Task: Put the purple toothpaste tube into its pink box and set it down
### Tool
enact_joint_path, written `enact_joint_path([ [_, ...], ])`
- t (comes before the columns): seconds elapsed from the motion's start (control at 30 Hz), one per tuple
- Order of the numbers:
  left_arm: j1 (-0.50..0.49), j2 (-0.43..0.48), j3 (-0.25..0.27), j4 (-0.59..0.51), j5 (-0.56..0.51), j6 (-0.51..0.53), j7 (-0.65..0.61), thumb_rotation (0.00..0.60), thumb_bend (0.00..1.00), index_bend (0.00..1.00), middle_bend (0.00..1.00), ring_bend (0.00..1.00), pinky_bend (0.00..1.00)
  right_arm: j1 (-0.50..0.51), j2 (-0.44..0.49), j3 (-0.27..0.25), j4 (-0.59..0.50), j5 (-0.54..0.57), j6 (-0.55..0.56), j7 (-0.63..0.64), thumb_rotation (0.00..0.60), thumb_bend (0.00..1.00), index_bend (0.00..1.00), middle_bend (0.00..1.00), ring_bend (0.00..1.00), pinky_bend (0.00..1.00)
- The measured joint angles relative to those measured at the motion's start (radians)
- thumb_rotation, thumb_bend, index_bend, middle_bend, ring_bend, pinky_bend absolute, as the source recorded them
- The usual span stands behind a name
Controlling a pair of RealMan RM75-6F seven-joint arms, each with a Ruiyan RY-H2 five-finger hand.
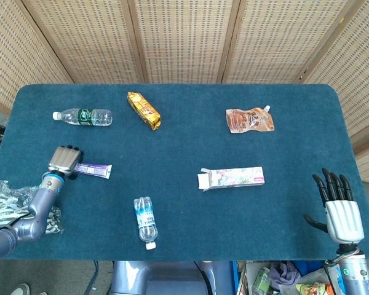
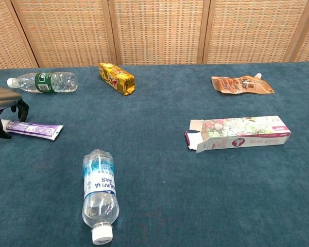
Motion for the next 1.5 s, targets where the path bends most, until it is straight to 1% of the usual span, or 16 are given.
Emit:
enact_joint_path([
  [0.07, 0.0, -0.01, 0.002, 0.006, 0.01, 0.014, -0.001, 0.6, 0.23, 0.56, 0.45, 0.37, 0.48, 0.0, -0.001, 0.001, 0.001, -0.002, 0.003, 0.002, 0.6, 0.0, 0.08, 0.0, 0.0, 0.0],
  [0.13, 0.001, -0.025, 0.006, 0.018, 0.02, 0.029, 0.0, 0.6, 0.23, 0.64, 0.52, 0.42, 0.53, 0.0, -0.001, 0.0, 0.001, -0.003, 0.004, 0.005, 0.6, 0.0, 0.08, 0.0, 0.0, 0.0],
  [0.23, 0.003, -0.042, 0.011, 0.03, 0.036, 0.047, 0.001, 0.6, 0.24, 0.74, 0.61, 0.49, 0.58, -0.002, 0.0, 0.0, 0.0, -0.004, 0.009, 0.01, 0.6, 0.01, 0.08, 0.0, 0.0, 0.0],
  [0.33, 0.007, -0.055, 0.011, 0.038, 0.074, 0.082, -0.02, 0.6, 0.25, 0.77, 0.64, 0.52, 0.6, -0.003, 0.002, 0.001, -0.001, -0.003, 0.009, 0.014, 0.6, 0.0, 0.08, 0.0, 0.0, 0.0],
  [0.5, 0.017, -0.058, 0.012, 0.041, 0.167, 0.153, -0.083, 0.6, 0.26, 0.79, 0.66, 0.54, 0.61, -0.002, 0.003, 0.001, -0.002, -0.005, 0.01, 0.017, 0.6, 0.0, 0.08, 0.0, 0.0, 0.0],
  [0.6, 0.024, -0.038, 0.011, 0.021, 0.225, 0.206, -0.123, 0.6, 0.26, 0.79, 0.66, 0.54, 0.61, -0.003, 0.006, 0.001, -0.005, -0.007, 0.013, 0.021, 0.6, 0.0, 0.08, 0.0, 0.0, 0.0],
  [0.77, 0.037, 0.024, 0.009, -0.056, 0.293, 0.271, -0.168, 0.6, 0.26, 0.8, 0.67, 0.55, 0.62, -0.005, 0.01, 0.002, -0.01, -0.008, 0.019, 0.027, 0.6, 0.0, 0.08, 0.0, 0.0, 0.0],
  [1.2, 0.072, 0.176, -0.004, -0.257, 0.408, 0.4, -0.238, 0.6, 0.26, 0.8, 0.67, 0.55, 0.62, -0.003, 0.014, 0.0, -0.024, -0.017, 0.02, 0.036, 0.6, 0.0, 0.08, 0.0, 0.0, 0.0],
  [1.37, 0.093, 0.223, -0.01, -0.318, 0.46, 0.466, -0.28, 0.6, 0.26, 0.8, 0.67, 0.55, 0.62, 0.019, 0.015, 0.007, -0.036, -0.008, -0.019, 0.043, 0.6, 0.0, 0.08, 0.0, 0.0, 0.0],
  [1.5, 0.111, 0.265, -0.015, -0.368, 0.496, 0.509, -0.311, 0.6, 0.26, 0.8, 0.67, 0.55, 0.62, 0.059, 0.03, 0.022, -0.08, 0.0, -0.076, 0.034, 0.6, 0.0, 0.08, 0.0, 0.0, 0.0],
])
